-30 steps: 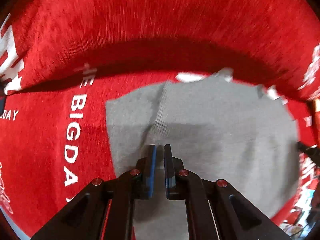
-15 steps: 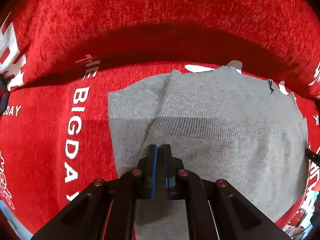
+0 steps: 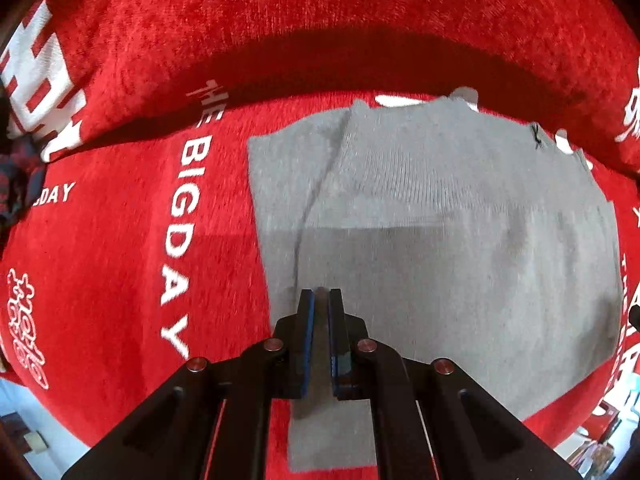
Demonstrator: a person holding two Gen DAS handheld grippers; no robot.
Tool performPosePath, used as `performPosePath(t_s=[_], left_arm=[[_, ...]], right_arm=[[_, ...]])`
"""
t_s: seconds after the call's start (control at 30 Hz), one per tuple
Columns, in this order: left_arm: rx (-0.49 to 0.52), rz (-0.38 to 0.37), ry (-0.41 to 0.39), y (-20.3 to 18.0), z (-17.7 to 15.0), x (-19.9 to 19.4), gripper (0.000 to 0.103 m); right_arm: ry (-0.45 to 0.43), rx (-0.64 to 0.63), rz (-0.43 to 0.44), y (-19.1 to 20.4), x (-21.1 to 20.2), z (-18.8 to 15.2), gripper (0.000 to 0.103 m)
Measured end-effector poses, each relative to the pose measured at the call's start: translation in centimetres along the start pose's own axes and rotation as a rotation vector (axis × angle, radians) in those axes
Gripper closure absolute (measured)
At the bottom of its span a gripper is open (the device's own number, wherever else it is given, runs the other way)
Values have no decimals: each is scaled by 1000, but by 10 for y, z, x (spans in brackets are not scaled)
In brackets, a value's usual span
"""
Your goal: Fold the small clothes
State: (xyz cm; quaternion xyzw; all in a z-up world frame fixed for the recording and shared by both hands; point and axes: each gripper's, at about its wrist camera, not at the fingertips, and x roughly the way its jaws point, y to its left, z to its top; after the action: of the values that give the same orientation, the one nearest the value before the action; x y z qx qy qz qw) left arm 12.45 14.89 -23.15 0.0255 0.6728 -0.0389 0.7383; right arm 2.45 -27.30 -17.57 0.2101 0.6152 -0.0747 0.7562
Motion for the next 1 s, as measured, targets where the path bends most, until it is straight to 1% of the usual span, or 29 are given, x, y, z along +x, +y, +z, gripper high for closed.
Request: performPosePath(t_s=[0.13,0.23,0.27,0.33,0.37,0.4,0.43,0.53,0.67,0.7,0.77,1.0], left_arm=[[-9,-1,-2,3,-10,-6,95],[-18,-2,1,7,-15,-8,95],[-20,-1,3,8,-16,-8,94],[-25,9,9,11,-19,-8,29],[-36,29,4,14,-20,-10,3],[-46,49,-36,16,-22,-17,2],[-39,47,-41,17,-22,-19,2],[-39,38,-31,22,-23,-23,2],[-30,56,-34,25,-27,-28,2],[-34,57,-35,27,-28,-29,2],[-47,57,-29,32,-29,-31,2],[-56,54,-7,45,-34,-24,2]], right_arm=[[46,-31,47,24,4,-19,66],[74,-38,70,35,7,-32,65],[83,-40,79,39,9,-35,64],[100,-48,89,48,13,-42,63],[105,-52,93,51,15,-44,63],[111,-57,98,54,16,-45,63],[120,-62,102,57,17,-48,62],[135,-72,117,66,20,-55,61],[162,-69,134,78,25,-64,58],[166,-69,140,82,26,-66,55],[174,-70,152,86,25,-70,45],[228,-35,197,98,36,-84,45]])
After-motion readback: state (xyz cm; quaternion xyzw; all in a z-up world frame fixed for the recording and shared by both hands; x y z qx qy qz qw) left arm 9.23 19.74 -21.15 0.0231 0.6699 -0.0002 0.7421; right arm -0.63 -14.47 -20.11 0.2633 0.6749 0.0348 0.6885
